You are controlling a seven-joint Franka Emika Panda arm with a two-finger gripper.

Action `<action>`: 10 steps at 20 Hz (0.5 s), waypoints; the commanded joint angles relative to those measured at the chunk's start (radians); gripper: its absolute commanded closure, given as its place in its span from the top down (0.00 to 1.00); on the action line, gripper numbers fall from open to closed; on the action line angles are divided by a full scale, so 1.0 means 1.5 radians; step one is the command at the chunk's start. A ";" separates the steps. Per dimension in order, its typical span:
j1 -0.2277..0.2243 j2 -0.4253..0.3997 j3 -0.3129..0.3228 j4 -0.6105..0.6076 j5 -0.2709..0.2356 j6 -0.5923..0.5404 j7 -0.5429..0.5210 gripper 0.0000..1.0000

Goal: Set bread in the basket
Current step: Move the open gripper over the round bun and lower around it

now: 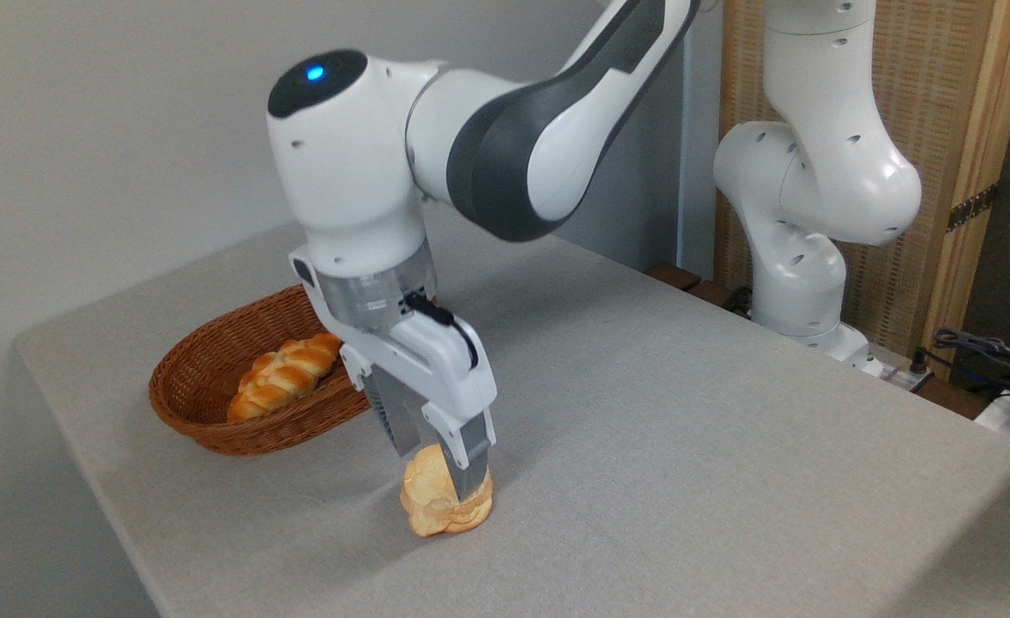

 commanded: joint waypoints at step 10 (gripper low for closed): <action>-0.006 0.014 0.005 -0.006 0.037 0.015 0.041 0.65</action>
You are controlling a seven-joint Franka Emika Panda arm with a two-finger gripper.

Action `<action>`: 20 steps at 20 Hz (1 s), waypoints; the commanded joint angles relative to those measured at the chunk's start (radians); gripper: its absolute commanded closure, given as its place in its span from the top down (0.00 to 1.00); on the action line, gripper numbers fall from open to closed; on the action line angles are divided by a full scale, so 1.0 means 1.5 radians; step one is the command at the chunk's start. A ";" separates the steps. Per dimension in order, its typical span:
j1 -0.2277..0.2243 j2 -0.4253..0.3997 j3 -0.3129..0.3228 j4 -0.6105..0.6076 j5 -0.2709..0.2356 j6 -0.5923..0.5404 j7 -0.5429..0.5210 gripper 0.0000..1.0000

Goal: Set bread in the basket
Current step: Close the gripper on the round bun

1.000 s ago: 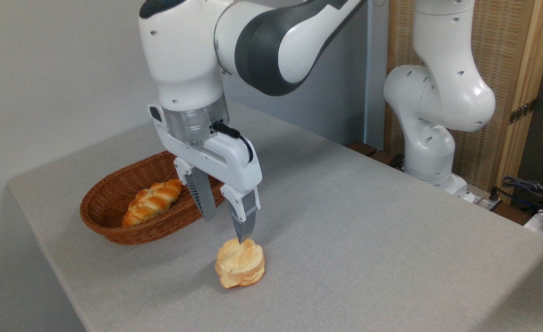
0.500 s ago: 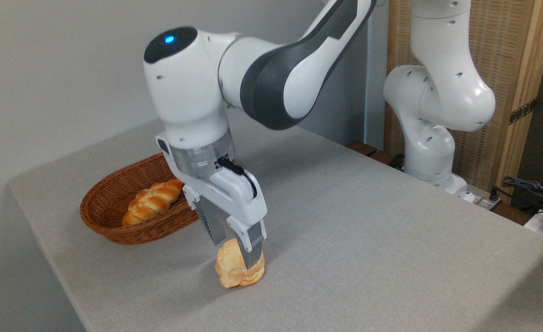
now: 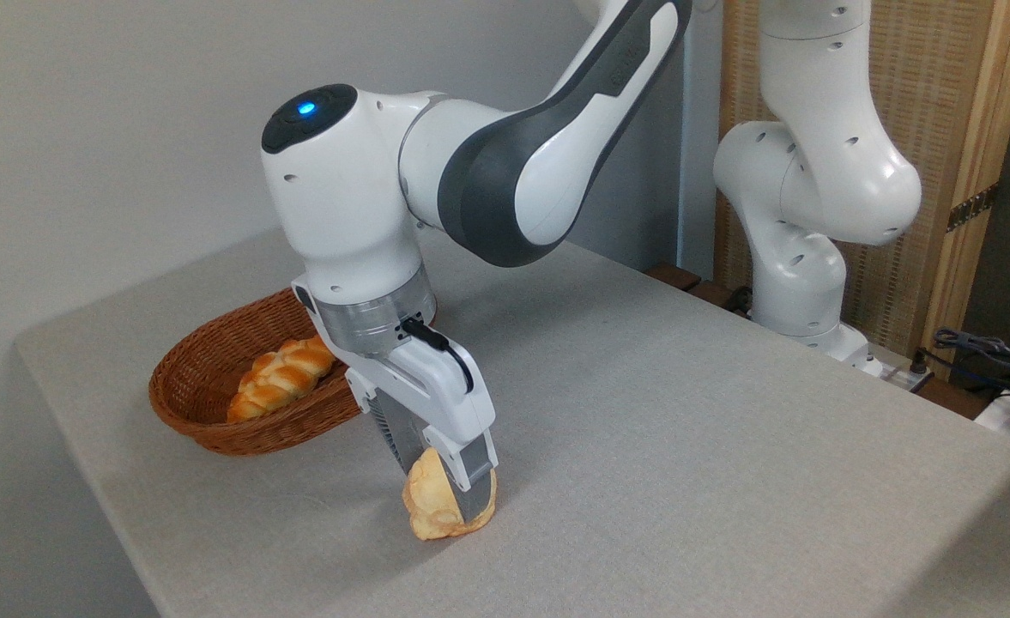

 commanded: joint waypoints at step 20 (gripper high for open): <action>-0.005 -0.013 0.005 -0.003 0.008 0.006 0.039 0.28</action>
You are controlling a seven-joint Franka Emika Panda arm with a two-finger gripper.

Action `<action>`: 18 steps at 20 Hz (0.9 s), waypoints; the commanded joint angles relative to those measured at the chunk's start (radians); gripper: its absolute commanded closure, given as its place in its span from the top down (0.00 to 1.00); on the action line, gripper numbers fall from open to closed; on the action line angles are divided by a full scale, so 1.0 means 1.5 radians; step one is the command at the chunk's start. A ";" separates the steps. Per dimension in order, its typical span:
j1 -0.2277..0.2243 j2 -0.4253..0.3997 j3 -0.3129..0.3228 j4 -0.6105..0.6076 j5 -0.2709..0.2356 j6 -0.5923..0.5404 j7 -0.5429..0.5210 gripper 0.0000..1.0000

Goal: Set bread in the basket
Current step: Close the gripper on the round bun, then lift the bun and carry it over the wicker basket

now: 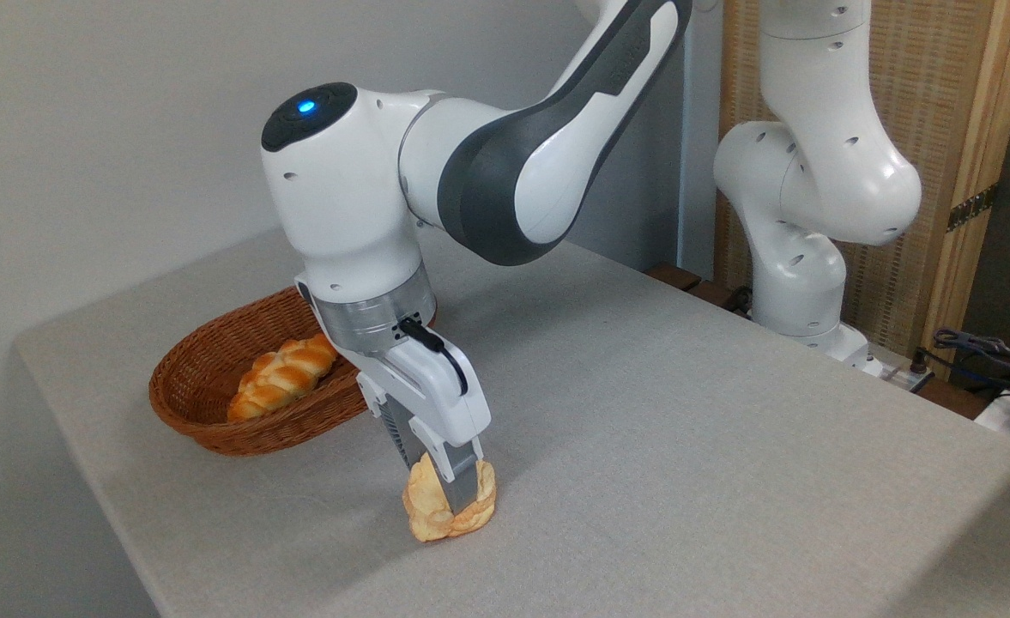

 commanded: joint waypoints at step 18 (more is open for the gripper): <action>-0.012 -0.047 -0.106 0.072 -0.157 0.012 -0.071 0.41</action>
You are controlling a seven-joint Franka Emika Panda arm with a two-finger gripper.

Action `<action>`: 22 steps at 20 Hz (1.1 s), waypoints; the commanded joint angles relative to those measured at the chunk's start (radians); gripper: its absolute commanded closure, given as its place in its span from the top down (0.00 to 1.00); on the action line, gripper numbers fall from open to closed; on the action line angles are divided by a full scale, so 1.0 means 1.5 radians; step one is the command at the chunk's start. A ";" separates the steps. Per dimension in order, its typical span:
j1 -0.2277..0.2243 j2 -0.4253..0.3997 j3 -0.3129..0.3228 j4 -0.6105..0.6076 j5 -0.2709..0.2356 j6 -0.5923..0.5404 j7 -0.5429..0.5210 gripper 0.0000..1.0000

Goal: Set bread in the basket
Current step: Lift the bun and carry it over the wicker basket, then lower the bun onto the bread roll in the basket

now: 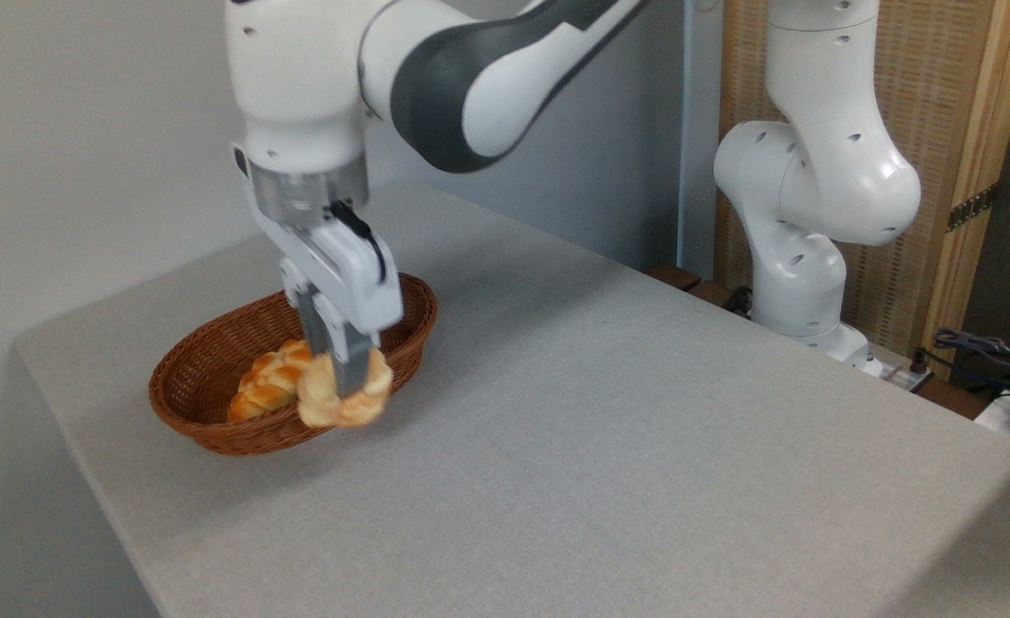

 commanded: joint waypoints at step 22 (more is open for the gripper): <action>-0.004 0.012 -0.116 0.034 -0.034 0.049 -0.093 1.00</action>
